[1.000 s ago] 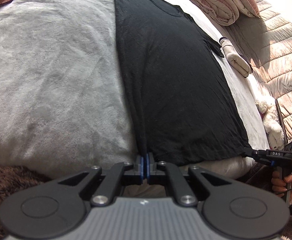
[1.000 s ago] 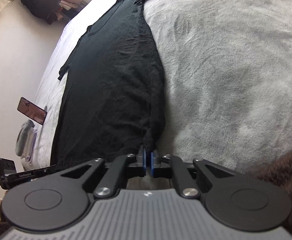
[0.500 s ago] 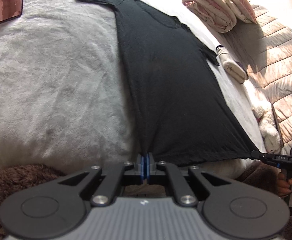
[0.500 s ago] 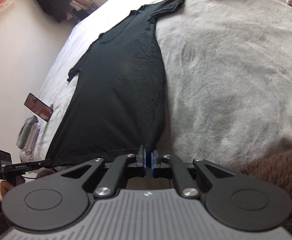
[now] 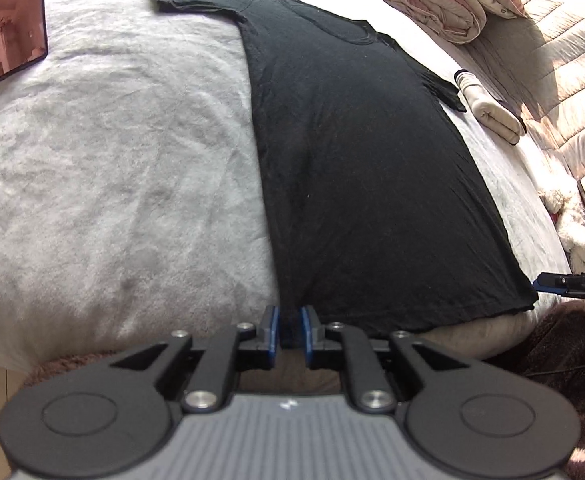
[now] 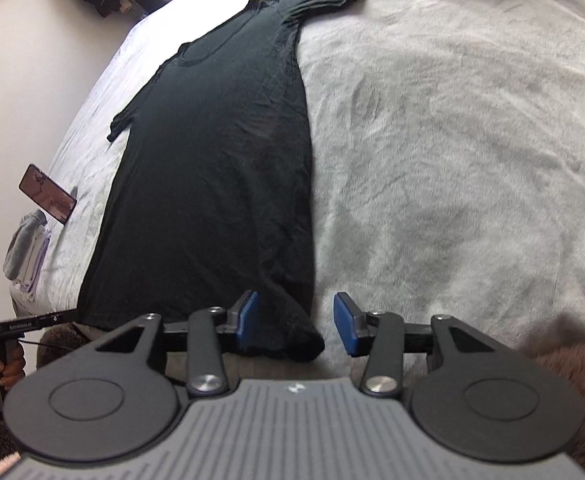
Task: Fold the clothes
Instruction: 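Open both grippers and release the flattened T-shirt hem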
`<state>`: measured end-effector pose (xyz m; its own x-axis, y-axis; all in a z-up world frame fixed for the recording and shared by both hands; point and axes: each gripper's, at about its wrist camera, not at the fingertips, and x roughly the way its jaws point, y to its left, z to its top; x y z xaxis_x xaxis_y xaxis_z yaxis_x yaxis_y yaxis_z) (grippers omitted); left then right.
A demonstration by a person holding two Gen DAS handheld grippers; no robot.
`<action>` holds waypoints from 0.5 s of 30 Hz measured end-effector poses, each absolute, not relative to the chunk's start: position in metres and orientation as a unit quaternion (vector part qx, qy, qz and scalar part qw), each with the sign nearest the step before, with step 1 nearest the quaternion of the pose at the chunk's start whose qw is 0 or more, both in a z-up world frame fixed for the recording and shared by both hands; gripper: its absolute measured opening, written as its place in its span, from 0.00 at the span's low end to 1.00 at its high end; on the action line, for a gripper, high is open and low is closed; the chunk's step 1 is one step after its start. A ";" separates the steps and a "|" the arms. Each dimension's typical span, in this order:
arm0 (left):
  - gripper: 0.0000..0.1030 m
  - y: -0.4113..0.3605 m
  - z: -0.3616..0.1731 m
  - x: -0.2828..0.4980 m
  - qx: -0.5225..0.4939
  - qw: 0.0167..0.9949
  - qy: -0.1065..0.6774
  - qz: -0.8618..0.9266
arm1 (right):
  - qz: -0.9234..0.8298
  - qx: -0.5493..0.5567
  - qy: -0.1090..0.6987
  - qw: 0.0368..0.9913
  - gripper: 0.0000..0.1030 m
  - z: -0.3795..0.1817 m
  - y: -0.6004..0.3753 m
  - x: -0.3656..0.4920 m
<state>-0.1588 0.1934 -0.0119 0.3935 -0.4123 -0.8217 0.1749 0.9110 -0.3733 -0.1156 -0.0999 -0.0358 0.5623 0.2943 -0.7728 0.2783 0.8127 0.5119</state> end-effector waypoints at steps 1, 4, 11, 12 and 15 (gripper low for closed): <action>0.16 0.192 -0.010 -0.156 -0.117 0.830 0.515 -0.180 | 0.002 0.311 0.461 0.831 0.45 -0.036 -0.102 -0.110; 0.16 0.184 -0.006 -0.146 -0.120 0.838 0.499 -0.186 | -0.007 0.330 0.444 0.833 0.45 -0.041 -0.107 -0.091; 0.21 0.148 -0.007 -0.131 -0.094 0.839 0.490 -0.219 | -0.036 0.322 0.448 0.833 0.02 -0.062 -0.112 -0.052; 0.21 0.144 -0.011 -0.130 -0.086 0.834 0.500 -0.217 | -0.042 0.320 0.447 0.835 0.02 -0.061 -0.114 -0.053; 0.21 0.142 -0.025 -0.129 -0.069 0.821 0.528 -0.207 | -0.061 0.293 0.446 0.844 0.02 -0.058 -0.117 -0.057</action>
<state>-0.1287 0.1416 -0.0248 0.3569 -0.4119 -0.8384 0.2670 0.9051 -0.3310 -0.0569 -0.1174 -0.0583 0.5952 0.1583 -0.7878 0.3641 0.8208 0.4401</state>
